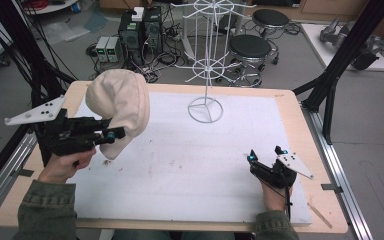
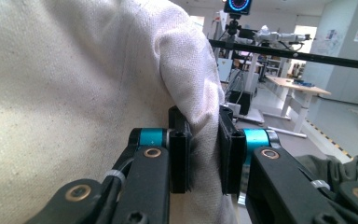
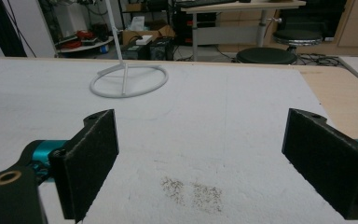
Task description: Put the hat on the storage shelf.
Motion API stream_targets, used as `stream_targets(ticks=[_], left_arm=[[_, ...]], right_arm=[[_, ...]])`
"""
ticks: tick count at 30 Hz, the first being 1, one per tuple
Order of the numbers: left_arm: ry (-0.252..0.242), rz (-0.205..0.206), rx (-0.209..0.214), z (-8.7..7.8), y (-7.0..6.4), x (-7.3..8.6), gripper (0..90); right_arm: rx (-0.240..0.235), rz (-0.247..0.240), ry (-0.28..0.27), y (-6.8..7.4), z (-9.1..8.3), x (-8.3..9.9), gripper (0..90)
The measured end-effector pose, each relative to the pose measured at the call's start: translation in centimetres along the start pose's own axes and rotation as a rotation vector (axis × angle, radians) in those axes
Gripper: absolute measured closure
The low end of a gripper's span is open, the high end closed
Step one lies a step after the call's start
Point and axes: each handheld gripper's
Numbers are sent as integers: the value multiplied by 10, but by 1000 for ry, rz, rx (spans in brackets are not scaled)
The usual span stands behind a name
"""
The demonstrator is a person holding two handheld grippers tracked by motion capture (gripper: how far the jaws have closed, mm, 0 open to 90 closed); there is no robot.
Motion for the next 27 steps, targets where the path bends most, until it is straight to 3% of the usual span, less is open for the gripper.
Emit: stream_targets(ticks=[8, 18, 27], left_arm=[[-15, 23, -11, 23, 9, -35, 775], [1, 45, -55, 71, 17, -92, 776], [0, 69, -21, 116, 15, -123, 776]], right_arm=[[-8, -13, 2, 2, 0, 0, 97], [-19, -12, -6, 1, -1, 0, 97], [-26, -23, -7, 2, -3, -1, 97]])
Point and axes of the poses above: each handheld gripper's, and its own axes: z roughly forward along the jaws, x roughly out of its underside, y roughly to its left, and after that the axes turned 15 degrees about -z, right-handed
